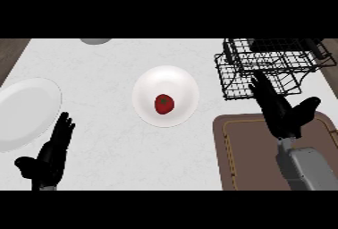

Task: Pick the bell pepper from the tray and place it in the tiered basket

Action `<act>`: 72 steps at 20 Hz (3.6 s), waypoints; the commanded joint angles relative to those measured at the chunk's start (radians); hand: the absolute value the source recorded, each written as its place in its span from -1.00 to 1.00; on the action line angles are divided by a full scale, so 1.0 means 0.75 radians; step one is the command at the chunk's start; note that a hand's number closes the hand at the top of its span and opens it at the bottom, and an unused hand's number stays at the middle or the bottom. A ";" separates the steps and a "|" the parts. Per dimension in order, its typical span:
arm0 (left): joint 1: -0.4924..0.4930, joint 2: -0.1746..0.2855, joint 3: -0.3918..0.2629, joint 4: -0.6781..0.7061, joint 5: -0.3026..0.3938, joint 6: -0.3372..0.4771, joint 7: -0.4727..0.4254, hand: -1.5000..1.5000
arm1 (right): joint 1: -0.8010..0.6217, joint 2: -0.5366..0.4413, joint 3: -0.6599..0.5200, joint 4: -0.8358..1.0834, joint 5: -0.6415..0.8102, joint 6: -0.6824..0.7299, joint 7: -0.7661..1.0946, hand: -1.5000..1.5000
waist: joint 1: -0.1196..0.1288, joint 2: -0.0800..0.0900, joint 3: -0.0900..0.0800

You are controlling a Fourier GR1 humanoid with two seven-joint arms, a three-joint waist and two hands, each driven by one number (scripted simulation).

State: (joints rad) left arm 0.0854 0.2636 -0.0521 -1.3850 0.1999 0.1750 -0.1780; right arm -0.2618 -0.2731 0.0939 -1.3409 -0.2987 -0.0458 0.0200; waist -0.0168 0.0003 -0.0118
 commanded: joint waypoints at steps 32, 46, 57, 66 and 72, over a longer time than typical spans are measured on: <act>-0.268 -0.088 -0.183 -0.195 -0.244 0.198 0.228 0.00 | 0.313 -0.891 -1.184 -0.423 -0.250 1.637 -0.217 -1.00 | -0.050 -0.017 0.027; -0.289 -0.143 -0.239 -0.179 -0.292 0.190 0.209 0.00 | 0.585 -0.538 -1.159 -1.044 0.431 1.558 -0.486 -1.00 | 0.010 -0.001 0.022; -0.374 -0.134 -0.205 -0.236 -0.299 0.184 0.345 0.00 | 0.814 -0.658 -1.006 -0.960 0.826 1.294 -0.770 -1.00 | 0.025 -0.002 0.021; -0.336 -0.127 -0.171 -0.217 -0.307 0.152 0.313 0.00 | 1.026 -0.668 -0.891 -0.849 1.146 0.874 -1.063 -1.00 | 0.011 -0.003 0.017; -0.367 -0.144 -0.148 -0.213 -0.319 0.139 0.343 0.00 | 1.007 -0.647 -0.800 -0.815 1.236 0.737 -1.088 -1.00 | 0.013 -0.001 0.016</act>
State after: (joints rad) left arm -0.1623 0.1638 -0.1748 -1.5590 -0.0325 0.2835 0.0619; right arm 0.4876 -0.7660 -0.5284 -1.9748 0.5777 0.4884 -0.6780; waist -0.0052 -0.0011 0.0010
